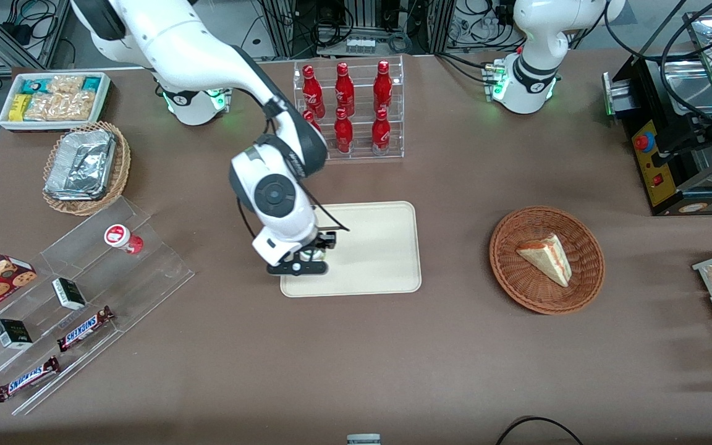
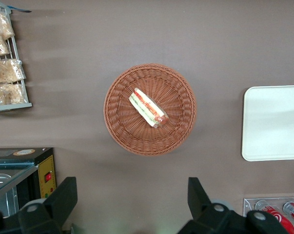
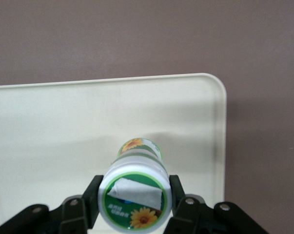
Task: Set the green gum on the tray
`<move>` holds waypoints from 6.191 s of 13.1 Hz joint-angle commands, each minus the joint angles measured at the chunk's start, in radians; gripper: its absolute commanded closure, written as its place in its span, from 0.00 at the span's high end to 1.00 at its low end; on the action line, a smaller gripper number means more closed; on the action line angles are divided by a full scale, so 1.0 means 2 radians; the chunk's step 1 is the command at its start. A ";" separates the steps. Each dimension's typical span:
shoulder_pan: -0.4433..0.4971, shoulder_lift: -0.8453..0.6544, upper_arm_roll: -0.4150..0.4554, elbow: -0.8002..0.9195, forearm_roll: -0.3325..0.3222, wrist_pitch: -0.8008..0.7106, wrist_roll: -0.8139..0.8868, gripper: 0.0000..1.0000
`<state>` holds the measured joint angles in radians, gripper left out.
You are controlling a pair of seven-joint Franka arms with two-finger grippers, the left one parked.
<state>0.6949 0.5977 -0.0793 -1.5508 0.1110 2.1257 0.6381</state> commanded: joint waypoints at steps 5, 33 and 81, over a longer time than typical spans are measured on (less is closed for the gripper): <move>0.033 0.051 -0.006 0.032 0.008 0.044 0.055 0.03; 0.035 0.000 -0.011 0.031 -0.017 -0.014 0.000 1.00; -0.392 -0.326 0.076 -0.040 -0.032 -0.351 -0.219 1.00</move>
<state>-0.0734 -0.0221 0.0592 -1.6175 0.0610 1.4503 0.2069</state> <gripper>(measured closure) 0.000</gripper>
